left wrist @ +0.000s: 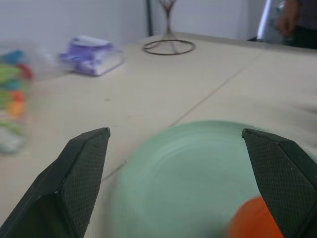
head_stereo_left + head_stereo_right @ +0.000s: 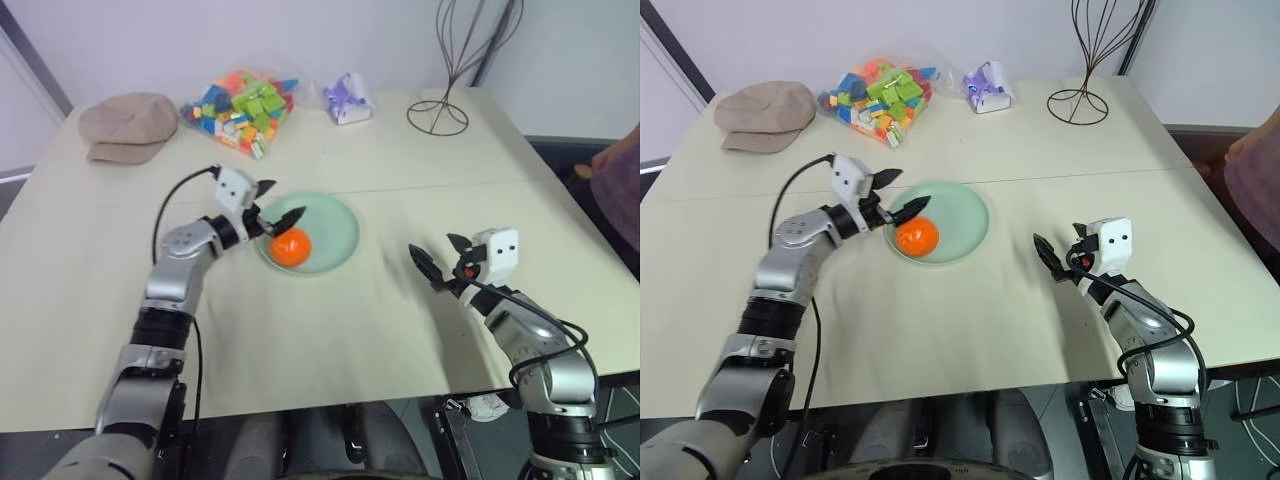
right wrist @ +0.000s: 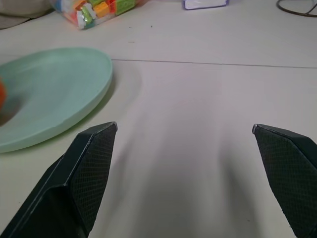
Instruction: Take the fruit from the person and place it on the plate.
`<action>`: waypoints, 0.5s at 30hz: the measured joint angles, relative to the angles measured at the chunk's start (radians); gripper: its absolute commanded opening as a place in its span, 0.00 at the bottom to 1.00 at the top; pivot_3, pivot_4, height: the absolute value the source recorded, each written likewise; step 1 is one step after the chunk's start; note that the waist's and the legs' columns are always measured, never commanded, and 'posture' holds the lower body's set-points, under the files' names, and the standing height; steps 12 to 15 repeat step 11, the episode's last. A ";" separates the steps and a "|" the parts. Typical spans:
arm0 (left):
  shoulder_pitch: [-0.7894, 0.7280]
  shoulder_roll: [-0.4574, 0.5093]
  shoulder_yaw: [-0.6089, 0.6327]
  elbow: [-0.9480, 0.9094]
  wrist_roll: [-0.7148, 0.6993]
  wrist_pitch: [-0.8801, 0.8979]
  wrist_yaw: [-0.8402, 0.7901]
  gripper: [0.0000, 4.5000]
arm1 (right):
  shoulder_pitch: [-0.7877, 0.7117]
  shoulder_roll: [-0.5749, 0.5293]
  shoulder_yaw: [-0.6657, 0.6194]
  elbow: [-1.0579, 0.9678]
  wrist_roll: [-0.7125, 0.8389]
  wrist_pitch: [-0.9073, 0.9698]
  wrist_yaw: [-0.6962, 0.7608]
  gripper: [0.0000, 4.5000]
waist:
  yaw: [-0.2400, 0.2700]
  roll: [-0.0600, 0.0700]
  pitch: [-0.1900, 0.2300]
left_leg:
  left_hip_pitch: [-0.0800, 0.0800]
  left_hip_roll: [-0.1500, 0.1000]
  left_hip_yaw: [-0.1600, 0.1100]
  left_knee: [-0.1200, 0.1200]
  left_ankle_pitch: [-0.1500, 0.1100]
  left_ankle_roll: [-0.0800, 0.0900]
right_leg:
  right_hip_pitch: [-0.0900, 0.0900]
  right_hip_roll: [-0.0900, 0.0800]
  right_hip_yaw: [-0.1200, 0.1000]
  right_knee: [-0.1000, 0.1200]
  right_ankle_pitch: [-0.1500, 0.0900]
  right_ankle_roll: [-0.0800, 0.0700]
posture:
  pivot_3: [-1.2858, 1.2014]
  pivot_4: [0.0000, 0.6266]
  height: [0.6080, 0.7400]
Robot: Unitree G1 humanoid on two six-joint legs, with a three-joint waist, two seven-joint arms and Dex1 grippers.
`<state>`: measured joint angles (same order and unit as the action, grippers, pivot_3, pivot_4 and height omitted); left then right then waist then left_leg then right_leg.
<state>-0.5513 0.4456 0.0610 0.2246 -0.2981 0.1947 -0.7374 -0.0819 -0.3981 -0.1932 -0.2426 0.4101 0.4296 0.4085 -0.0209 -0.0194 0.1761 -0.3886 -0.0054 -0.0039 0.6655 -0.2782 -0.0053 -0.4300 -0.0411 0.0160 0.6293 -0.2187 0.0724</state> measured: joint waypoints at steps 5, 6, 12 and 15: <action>0.178 0.122 0.099 -0.151 -0.056 0.116 -0.006 0.99 | -0.025 -0.014 -0.011 0.022 0.002 0.000 0.018 1.00 | 0.005 0.000 0.000 | 0.000 0.000 0.000 0.000 0.000 0.000 | 0.000 -0.002 0.000 0.000 0.000 -0.001 | 0.52 0.24 1.00; 0.219 0.137 0.118 -0.178 -0.065 0.140 -0.005 0.99 | -0.033 -0.016 -0.015 0.034 0.002 -0.001 0.022 1.00 | 0.007 0.000 0.000 | 0.000 -0.001 0.000 0.000 0.000 0.000 | 0.000 -0.003 0.000 0.000 -0.001 -0.002 | 0.52 0.24 1.00; 0.314 0.158 0.166 -0.279 -0.101 0.198 0.015 0.99 | -0.062 -0.015 -0.009 0.062 -0.001 -0.005 0.043 1.00 | 0.013 0.000 0.000 | -0.001 -0.001 0.000 0.000 0.000 0.000 | 0.000 -0.004 0.000 -0.001 -0.002 -0.004 | 0.52 0.24 1.00; 0.314 0.158 0.166 -0.279 -0.101 0.198 0.015 0.99 | -0.062 -0.015 -0.009 0.062 -0.001 -0.005 0.043 1.00 | 0.013 0.000 0.000 | -0.001 -0.001 0.000 0.000 0.000 0.000 | 0.000 -0.004 0.000 -0.001 -0.002 -0.004 | 0.52 0.24 1.00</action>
